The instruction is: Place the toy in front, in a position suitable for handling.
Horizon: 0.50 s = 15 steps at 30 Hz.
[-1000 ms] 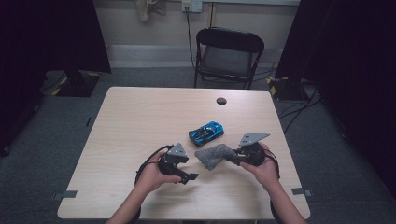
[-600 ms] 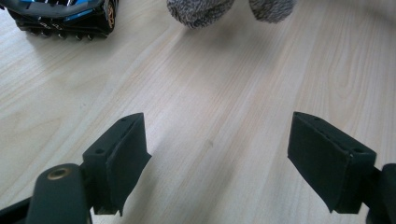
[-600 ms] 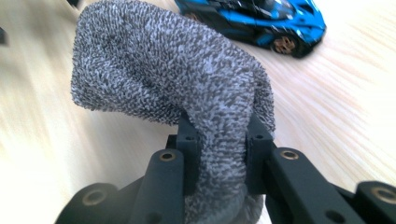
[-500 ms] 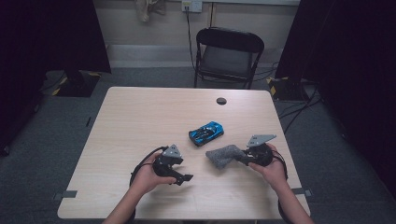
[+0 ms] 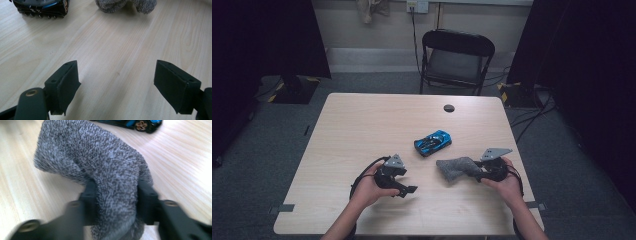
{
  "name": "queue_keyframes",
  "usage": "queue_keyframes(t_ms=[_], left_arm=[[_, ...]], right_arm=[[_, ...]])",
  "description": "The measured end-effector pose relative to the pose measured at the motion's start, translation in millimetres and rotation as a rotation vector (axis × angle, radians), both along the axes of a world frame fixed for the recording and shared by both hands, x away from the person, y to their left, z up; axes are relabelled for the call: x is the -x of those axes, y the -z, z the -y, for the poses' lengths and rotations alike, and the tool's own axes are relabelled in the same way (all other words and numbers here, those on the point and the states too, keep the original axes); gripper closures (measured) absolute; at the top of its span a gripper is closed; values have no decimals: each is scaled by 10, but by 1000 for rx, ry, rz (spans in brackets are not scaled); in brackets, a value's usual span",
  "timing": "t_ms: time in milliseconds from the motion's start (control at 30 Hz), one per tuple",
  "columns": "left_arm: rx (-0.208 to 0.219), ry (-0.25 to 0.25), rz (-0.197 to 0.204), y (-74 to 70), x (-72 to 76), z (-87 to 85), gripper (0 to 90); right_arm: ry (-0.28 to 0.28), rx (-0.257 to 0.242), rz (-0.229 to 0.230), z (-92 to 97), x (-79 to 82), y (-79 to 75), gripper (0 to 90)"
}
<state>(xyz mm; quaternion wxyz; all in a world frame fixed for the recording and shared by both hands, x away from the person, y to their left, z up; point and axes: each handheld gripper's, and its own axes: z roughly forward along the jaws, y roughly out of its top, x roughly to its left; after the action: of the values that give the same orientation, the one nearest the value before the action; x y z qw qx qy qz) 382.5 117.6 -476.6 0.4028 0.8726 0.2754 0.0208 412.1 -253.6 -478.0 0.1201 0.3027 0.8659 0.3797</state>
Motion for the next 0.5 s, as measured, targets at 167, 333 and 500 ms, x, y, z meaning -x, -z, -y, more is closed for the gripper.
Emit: queue_keyframes(t_ms=[167,333,500], left_arm=[[2,3,-3,24,10,-8,198],[1,4,-3,23,20,-6,199],[10,4,-6,27,15,-2,199]], right_arm=[[41,-48,4,10,17,-71,266],[-7,-35,38,-38,37,-150,243],[-86,-17,57,-208,-16,-182,223]])
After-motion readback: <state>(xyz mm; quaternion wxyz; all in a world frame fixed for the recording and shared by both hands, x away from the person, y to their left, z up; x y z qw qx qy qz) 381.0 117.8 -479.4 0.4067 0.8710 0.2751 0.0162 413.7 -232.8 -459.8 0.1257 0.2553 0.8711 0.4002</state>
